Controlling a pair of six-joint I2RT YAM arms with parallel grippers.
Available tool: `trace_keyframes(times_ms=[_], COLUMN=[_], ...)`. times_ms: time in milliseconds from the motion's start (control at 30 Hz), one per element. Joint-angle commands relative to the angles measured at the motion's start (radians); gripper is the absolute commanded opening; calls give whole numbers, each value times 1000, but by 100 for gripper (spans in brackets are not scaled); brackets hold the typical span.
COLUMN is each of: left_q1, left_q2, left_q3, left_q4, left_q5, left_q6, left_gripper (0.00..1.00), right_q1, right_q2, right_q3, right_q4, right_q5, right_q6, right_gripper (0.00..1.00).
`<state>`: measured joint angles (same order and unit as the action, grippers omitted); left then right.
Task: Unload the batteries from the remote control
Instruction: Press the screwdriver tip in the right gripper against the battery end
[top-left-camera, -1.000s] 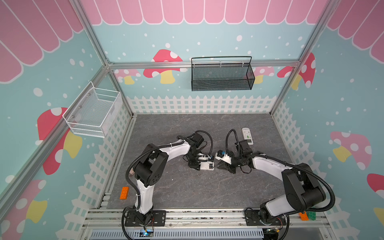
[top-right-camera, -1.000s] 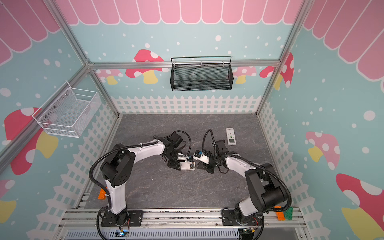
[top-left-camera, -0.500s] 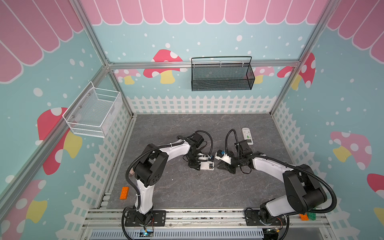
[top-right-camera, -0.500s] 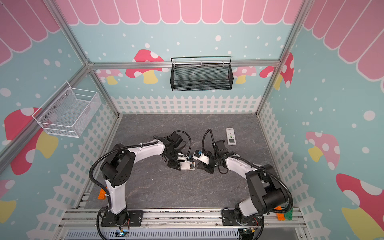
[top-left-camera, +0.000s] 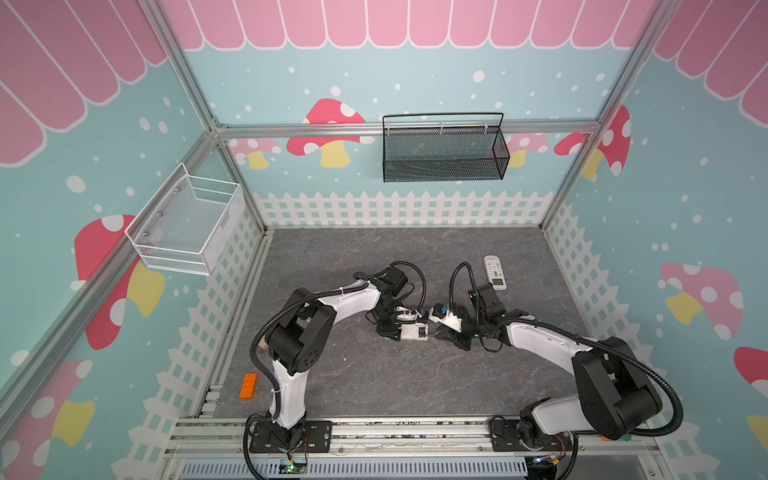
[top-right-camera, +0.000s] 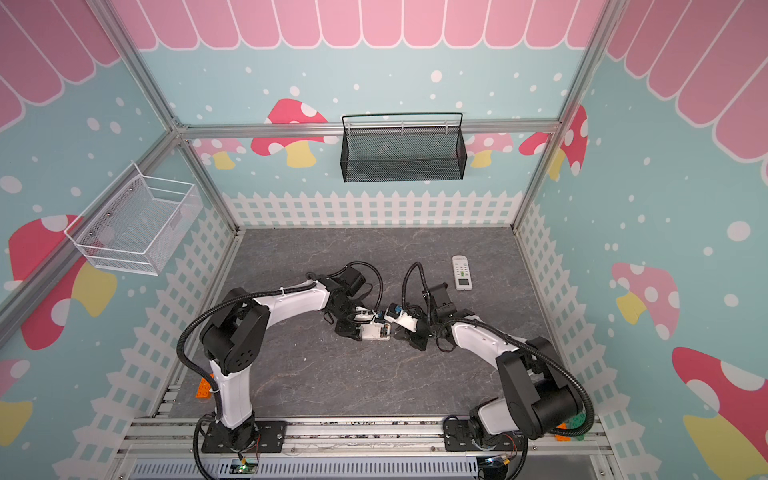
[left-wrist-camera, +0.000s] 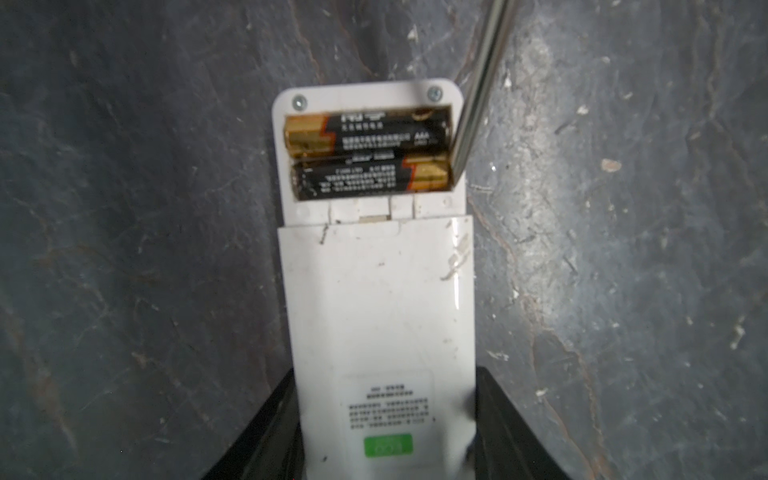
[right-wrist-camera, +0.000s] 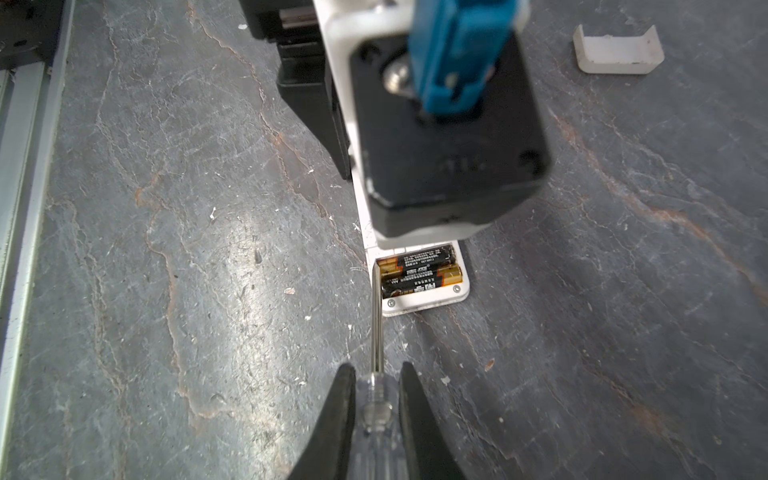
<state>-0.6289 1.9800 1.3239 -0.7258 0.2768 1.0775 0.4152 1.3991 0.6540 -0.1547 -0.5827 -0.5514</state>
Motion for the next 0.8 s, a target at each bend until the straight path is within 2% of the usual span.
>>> trace_keyframes(times_ms=[0,267,767], left_q1=[-4,-8,-7], left_q2=[55,56,58], left_q3=[-51,-54,-51], left_q4=[27,28,33], left_q5=[-97,-103,-106], left_q6=[20,21,16], left_gripper=[41,41,42], right_q1=[1,17,17], right_q2=[-37,-94,-104], right_q3=[-51,-115,-130], right_q4=[98,277,373], right_q5=[171,210,149], right_q6=[0,21,88], right_gripper=[0,0,0])
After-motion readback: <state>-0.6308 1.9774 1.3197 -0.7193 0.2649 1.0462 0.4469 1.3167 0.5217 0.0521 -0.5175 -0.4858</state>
